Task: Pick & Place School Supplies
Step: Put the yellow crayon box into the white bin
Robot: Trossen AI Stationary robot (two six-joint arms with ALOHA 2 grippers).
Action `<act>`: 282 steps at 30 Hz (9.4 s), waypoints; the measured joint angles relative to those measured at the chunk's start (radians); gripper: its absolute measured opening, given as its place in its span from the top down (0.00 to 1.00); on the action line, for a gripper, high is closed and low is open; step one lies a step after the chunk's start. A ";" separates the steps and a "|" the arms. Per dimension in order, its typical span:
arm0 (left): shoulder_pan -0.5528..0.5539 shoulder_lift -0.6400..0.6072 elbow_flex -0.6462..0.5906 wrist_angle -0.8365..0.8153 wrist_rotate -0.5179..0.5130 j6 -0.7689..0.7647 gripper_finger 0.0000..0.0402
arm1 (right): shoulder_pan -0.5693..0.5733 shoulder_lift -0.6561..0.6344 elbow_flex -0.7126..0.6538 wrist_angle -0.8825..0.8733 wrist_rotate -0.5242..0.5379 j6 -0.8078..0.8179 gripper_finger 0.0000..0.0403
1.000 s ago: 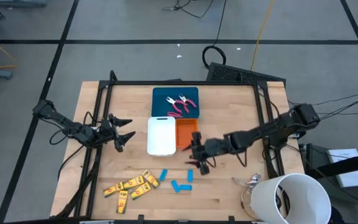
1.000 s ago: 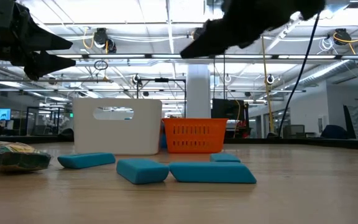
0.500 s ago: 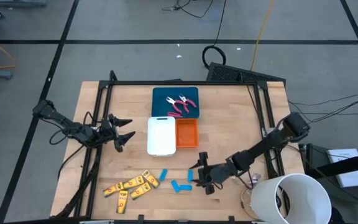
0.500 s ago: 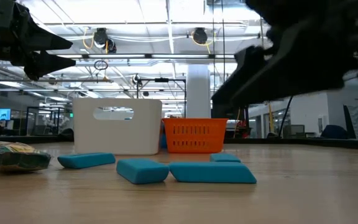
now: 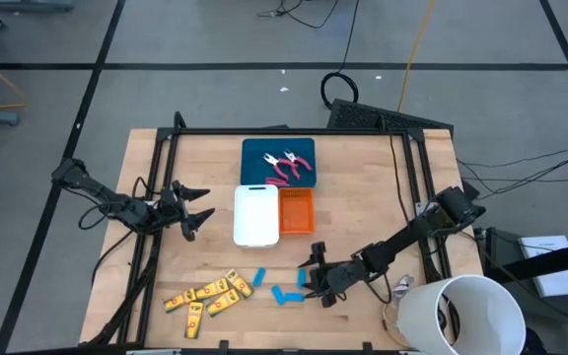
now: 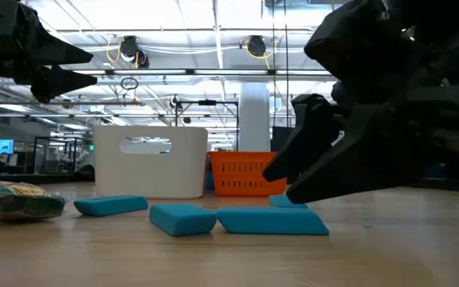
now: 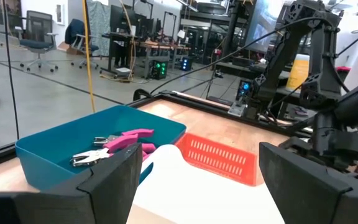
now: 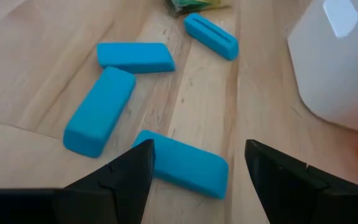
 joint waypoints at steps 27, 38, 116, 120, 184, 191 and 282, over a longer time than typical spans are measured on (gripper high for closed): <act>0.000 0.000 0.000 0.000 0.000 0.000 0.19 | -0.004 -0.061 -0.001 0.005 -0.133 0.024 0.39; 0.000 0.000 0.000 0.000 0.000 0.000 0.19 | -0.031 -0.036 -0.001 -0.072 -0.029 -0.125 0.39; -0.383 1.380 1.006 -1.235 1.074 -1.112 0.19 | -0.274 -0.911 -0.420 0.121 0.073 -0.134 0.39; -0.458 1.384 1.007 -1.228 0.985 -1.247 0.19 | -0.274 -0.910 -0.420 0.155 0.073 -0.176 0.39; -0.439 1.318 1.004 -1.238 0.466 -1.235 0.70 | -0.278 -0.910 -0.420 0.194 0.073 -0.221 0.39; -0.298 1.230 1.004 -1.229 0.306 -1.224 0.70 | -0.278 -0.910 -0.420 0.195 0.073 -0.221 0.39; 0.184 1.272 1.172 -1.128 0.754 -0.598 0.34 | -0.279 -0.910 -0.420 0.169 0.077 -0.198 0.39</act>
